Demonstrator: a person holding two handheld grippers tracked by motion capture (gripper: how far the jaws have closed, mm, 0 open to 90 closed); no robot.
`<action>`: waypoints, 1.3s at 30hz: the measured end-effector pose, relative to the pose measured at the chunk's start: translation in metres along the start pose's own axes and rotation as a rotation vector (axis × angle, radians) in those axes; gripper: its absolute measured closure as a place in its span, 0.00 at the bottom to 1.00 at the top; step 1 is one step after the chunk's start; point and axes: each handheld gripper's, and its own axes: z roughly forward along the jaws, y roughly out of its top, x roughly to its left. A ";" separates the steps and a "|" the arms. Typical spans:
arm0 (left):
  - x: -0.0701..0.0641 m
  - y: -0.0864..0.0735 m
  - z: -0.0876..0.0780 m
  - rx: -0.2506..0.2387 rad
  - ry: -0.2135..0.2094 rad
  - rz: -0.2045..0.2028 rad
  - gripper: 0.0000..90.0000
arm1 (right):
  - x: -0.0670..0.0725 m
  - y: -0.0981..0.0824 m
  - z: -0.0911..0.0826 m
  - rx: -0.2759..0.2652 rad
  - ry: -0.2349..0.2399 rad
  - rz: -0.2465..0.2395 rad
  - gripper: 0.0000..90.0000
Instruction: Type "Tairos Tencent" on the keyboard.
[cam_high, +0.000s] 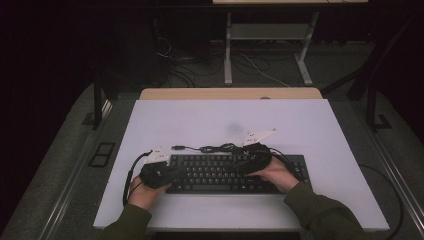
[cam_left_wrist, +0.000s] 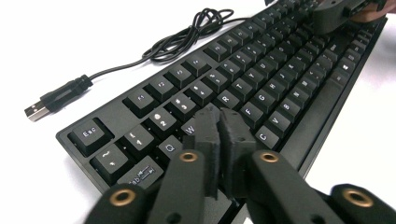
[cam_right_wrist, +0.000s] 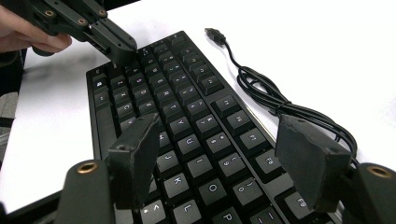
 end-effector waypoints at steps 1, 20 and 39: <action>0.000 0.000 0.000 -0.002 0.001 0.000 0.91 | 0.000 0.000 0.000 0.001 0.000 0.000 0.34; -0.010 0.005 0.003 -0.021 0.009 0.013 0.43 | 0.003 0.001 0.001 0.011 0.017 -0.007 0.58; -0.013 0.006 0.007 -0.040 0.036 0.014 0.16 | 0.010 0.001 0.007 0.039 0.048 -0.027 0.99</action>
